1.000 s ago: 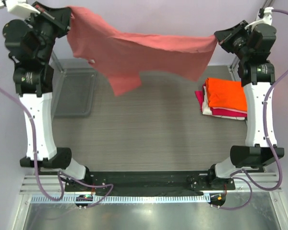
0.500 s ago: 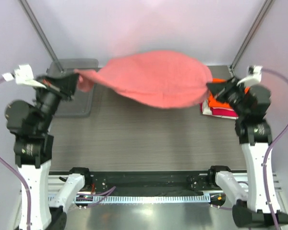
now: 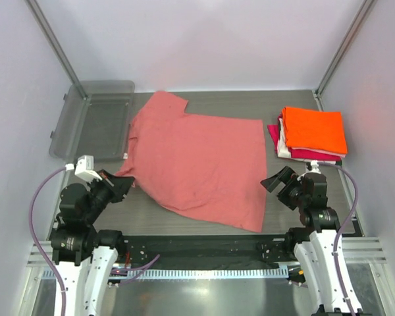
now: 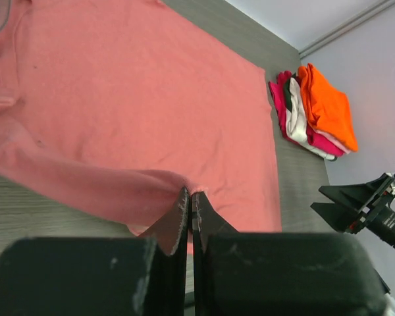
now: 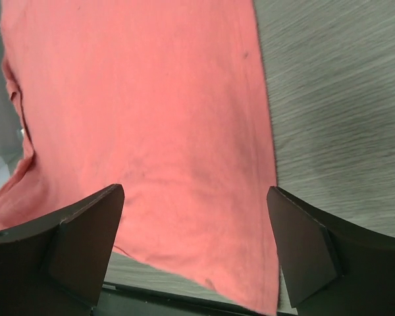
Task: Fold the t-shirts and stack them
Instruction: Flatten the tshirt out
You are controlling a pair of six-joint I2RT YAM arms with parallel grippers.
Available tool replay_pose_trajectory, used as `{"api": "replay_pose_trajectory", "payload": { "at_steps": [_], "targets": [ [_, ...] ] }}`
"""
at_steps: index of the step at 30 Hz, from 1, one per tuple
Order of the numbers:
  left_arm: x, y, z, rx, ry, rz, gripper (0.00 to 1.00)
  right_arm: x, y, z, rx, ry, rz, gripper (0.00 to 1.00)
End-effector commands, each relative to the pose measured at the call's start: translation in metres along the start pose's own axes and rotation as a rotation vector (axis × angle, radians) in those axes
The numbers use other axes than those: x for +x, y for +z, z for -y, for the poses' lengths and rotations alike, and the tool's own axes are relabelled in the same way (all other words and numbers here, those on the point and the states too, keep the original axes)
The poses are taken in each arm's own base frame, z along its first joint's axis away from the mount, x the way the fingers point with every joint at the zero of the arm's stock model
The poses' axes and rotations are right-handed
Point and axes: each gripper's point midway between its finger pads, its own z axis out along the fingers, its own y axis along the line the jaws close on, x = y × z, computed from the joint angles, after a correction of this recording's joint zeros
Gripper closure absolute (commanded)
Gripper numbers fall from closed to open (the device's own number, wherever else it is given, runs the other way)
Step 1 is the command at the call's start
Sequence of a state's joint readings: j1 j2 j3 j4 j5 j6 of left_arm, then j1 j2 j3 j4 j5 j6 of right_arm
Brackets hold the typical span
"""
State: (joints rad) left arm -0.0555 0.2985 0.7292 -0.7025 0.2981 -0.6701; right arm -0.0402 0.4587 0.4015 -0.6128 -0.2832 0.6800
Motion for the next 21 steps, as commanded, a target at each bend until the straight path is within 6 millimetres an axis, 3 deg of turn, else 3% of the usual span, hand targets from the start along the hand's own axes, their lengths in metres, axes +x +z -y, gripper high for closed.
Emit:
{"api": "replay_pose_trajectory", "payload": {
  "at_steps": [1, 4, 5, 8, 16, 21],
  "targets": [
    [-0.01, -0.007, 0.009, 0.018, -0.011, 0.043, 1.0, -0.007, -0.001, 0.009, 0.084, 0.025, 0.011, 0.04],
    [-0.012, -0.006, 0.004, -0.016, -0.018, 0.042, 1.0, 0.004, 0.0, 0.021, 0.153, 0.037, -0.059, 0.08],
    [-0.011, -0.004, 0.003, -0.02, -0.02, 0.031, 1.0, 0.01, 0.002, 0.021, 0.155, 0.035, -0.1, 0.18],
    [-0.011, -0.002, 0.002, -0.024, -0.022, 0.026, 1.0, 0.016, 0.003, 0.017, 0.15, 0.022, -0.137, 0.27],
    [-0.012, -0.001, 0.002, 0.0, -0.011, 0.058, 1.0, 0.024, 0.024, -0.009, 0.268, -0.174, -0.205, 0.26],
    [-0.011, 0.004, 0.001, -0.002, -0.002, 0.04, 1.0, 0.037, 0.004, -0.003, 0.407, -0.289, -0.246, 0.3]
  ]
}}
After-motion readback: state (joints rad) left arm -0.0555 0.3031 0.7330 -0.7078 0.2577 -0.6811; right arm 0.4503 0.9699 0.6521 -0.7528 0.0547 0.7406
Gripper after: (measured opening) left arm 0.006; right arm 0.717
